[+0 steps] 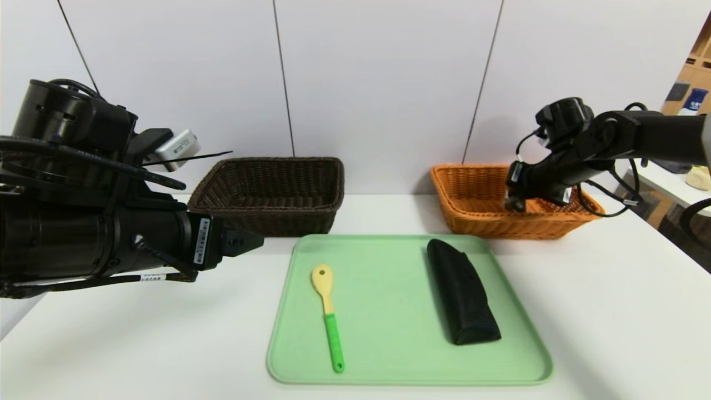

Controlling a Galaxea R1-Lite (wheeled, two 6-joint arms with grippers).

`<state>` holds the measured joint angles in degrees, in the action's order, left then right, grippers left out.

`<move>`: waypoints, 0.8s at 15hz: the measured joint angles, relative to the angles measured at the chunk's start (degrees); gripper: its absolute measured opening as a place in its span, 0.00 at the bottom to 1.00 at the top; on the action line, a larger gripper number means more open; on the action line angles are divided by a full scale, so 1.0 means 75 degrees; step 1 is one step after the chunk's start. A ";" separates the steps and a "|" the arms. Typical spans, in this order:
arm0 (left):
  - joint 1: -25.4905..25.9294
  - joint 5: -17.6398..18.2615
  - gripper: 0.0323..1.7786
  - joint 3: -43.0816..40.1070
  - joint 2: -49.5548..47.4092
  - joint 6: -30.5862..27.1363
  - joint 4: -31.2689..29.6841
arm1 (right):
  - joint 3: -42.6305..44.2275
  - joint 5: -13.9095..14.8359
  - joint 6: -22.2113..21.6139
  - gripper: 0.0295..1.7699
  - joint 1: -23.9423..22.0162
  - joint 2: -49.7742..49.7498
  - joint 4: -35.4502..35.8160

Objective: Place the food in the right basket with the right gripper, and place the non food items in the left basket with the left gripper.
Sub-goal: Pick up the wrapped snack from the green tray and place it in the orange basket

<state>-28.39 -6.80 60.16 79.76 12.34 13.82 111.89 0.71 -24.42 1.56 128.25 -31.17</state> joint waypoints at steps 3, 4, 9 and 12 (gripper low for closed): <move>0.0002 0.0000 0.95 -0.0003 0.0005 0.0020 -0.0003 | 0.0010 0.0000 0.0023 0.11 0.0000 0.0192 0.0059; 0.0002 0.0000 0.95 -0.0013 0.0008 0.0034 0.0000 | 0.0018 0.0000 0.0073 0.11 0.0000 0.0226 0.0075; 0.0002 0.0021 0.95 -0.0050 0.0020 0.0099 0.0008 | 0.0024 0.0015 0.0184 0.33 -0.0003 0.0294 0.0172; 0.0002 0.0026 0.95 -0.0070 0.0020 0.0130 0.0005 | 0.0024 0.0011 0.0195 0.54 0.0000 0.0284 0.0163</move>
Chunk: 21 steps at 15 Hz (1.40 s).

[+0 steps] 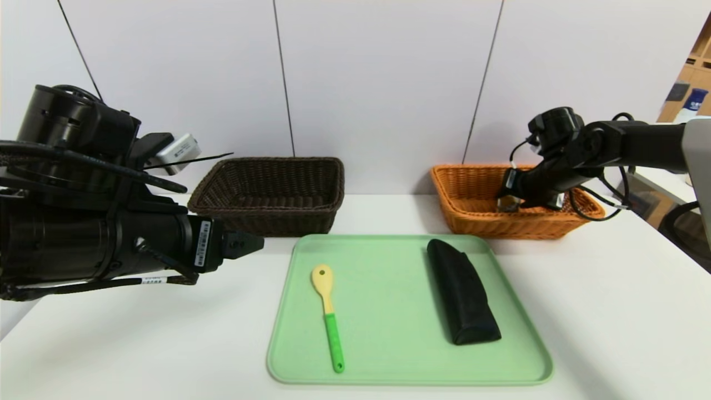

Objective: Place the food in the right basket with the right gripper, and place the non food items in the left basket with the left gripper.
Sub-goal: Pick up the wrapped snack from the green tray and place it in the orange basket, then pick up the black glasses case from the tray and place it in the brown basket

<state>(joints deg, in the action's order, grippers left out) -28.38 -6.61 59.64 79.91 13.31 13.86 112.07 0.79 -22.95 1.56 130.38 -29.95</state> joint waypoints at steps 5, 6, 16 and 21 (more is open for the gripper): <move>0.0013 0.0000 0.95 0.0057 -0.0016 0.0010 -0.0008 | -0.0003 0.0085 0.0008 0.74 0.0148 -0.0533 -0.0060; 0.0013 0.0000 0.95 0.0057 -0.0026 0.0010 -0.0044 | -0.0003 0.0151 0.0037 0.77 0.0254 -0.0819 -0.0073; 0.0003 -0.0005 0.95 0.0026 -0.0255 -0.0008 -0.0044 | -0.0044 0.1230 0.0915 0.91 0.2736 -0.3963 -0.2276; -0.0107 -0.0023 0.95 0.0000 -0.0353 0.0007 -0.0034 | -0.0091 0.1338 0.0382 0.94 0.3408 -0.4281 -0.4621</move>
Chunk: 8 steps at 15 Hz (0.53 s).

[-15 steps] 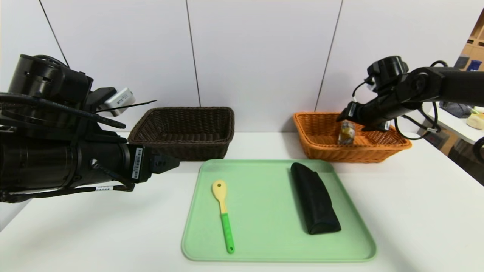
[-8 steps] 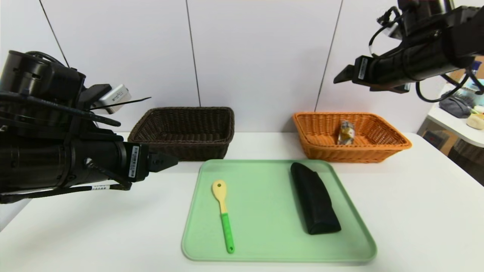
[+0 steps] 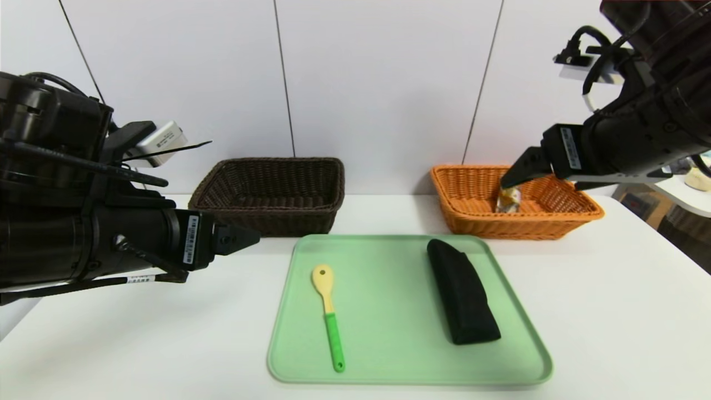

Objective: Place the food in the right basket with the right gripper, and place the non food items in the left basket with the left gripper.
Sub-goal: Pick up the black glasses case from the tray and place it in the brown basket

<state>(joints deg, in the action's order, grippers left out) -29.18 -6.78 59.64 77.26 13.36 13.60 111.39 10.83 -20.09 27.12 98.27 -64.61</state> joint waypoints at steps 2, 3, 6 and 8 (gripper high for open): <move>-0.0021 -0.0003 0.95 -0.0013 -0.0055 0.0000 0.0026 | -0.0046 -0.0055 -0.0434 0.94 0.0112 0.0205 -0.0242; -0.0023 0.0000 0.95 -0.0024 -0.0089 0.0000 0.0041 | -0.0093 -0.0070 -0.0621 0.95 0.0153 0.0362 -0.0254; -0.0023 0.0000 0.95 -0.0094 -0.0180 0.0011 0.0075 | -0.0229 -0.0073 -0.0941 0.95 0.0356 0.0800 -0.0257; -0.0018 -0.0003 0.95 -0.0158 -0.0232 0.0011 0.0072 | -0.0257 -0.0062 -0.1066 0.96 0.0546 0.0995 -0.0257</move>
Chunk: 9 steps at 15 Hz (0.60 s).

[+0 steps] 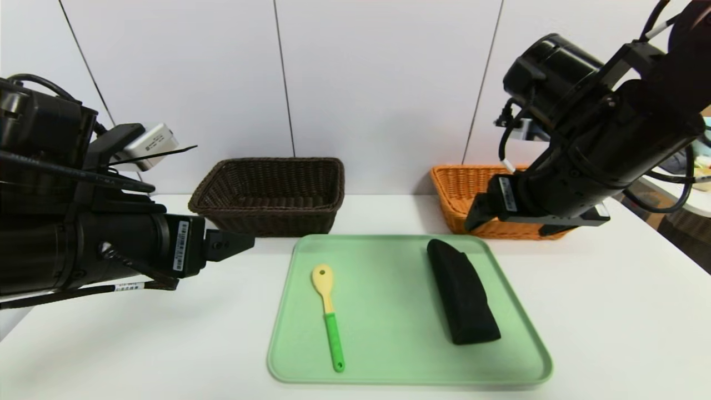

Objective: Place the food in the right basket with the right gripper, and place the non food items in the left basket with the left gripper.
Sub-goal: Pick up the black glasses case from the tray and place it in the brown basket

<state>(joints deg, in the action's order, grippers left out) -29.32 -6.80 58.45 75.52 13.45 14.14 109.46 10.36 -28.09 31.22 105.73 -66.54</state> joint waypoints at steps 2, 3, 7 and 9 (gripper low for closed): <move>0.0000 0.0000 0.95 -0.0033 -0.0047 -0.0003 0.0000 | -0.0008 0.0018 -0.0010 0.96 0.0114 0.0177 0.0000; -0.0003 0.0003 0.95 -0.0047 -0.0063 0.0000 0.0003 | -0.0020 0.0024 -0.0024 0.96 0.0122 0.0280 -0.0007; -0.0005 0.0000 0.95 -0.0059 -0.0111 -0.0003 0.0000 | -0.0247 0.0024 -0.0190 0.96 0.0143 0.0769 -0.0003; -0.0005 0.0000 0.95 -0.0065 -0.0151 0.0000 0.0003 | -0.0284 0.0029 -0.0359 0.96 0.0206 0.1000 -0.0003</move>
<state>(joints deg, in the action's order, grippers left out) -29.35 -6.80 57.97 74.39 13.45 14.17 107.33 10.58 -30.78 32.77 113.23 -66.56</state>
